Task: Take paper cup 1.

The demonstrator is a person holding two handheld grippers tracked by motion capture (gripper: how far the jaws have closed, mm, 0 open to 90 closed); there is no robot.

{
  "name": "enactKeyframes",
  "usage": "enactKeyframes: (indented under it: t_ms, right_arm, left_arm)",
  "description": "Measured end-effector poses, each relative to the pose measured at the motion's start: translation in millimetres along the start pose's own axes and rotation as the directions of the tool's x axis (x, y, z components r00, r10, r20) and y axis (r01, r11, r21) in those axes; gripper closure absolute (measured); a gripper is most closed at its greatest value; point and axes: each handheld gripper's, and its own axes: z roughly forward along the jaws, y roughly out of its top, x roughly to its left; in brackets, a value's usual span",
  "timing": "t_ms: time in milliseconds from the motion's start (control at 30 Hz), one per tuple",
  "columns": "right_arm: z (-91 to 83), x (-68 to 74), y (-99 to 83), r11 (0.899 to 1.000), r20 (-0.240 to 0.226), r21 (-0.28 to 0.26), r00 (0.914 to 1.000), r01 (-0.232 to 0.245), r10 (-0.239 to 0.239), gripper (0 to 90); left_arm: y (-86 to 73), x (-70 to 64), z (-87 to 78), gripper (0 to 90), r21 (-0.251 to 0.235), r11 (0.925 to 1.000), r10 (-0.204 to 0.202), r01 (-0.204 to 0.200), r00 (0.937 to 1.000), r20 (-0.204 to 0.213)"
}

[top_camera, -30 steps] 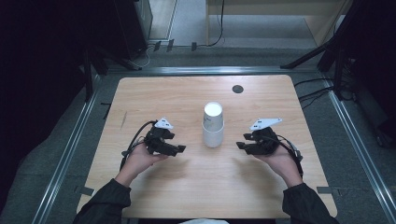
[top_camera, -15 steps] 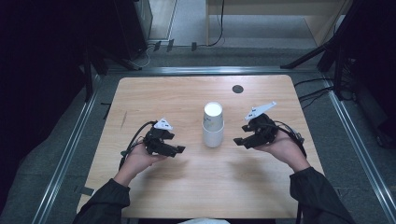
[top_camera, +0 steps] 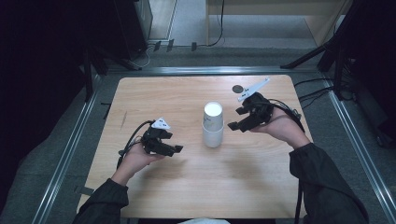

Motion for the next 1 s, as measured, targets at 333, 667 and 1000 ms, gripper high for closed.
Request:
enactKeyframes:
  t_ms: [333,667,1000]
  right_arm:
    - [7.1,9.5,39.9,0.991,-0.024,0.08,0.9943,0.106,-0.104,24.2]
    - [21.3,11.6,60.6,0.986,-0.038,0.115,0.992,0.124,-0.121,23.5]
    - [33.5,14.6,73.7,0.978,-0.048,0.146,0.9883,0.15,-0.145,25.7]
  left_arm:
    - [-0.2,-1.2,1.1,25.4,0.01,0.9999,0.012,-0.012,0.9999,0.001]
    - [-0.4,-2.0,1.5,25.4,0.012,0.9998,0.017,-0.017,0.9998,0.004]
    - [-0.3,-1.9,0.4,25.4,0.007,0.9999,0.009,-0.009,0.9999,0.013]
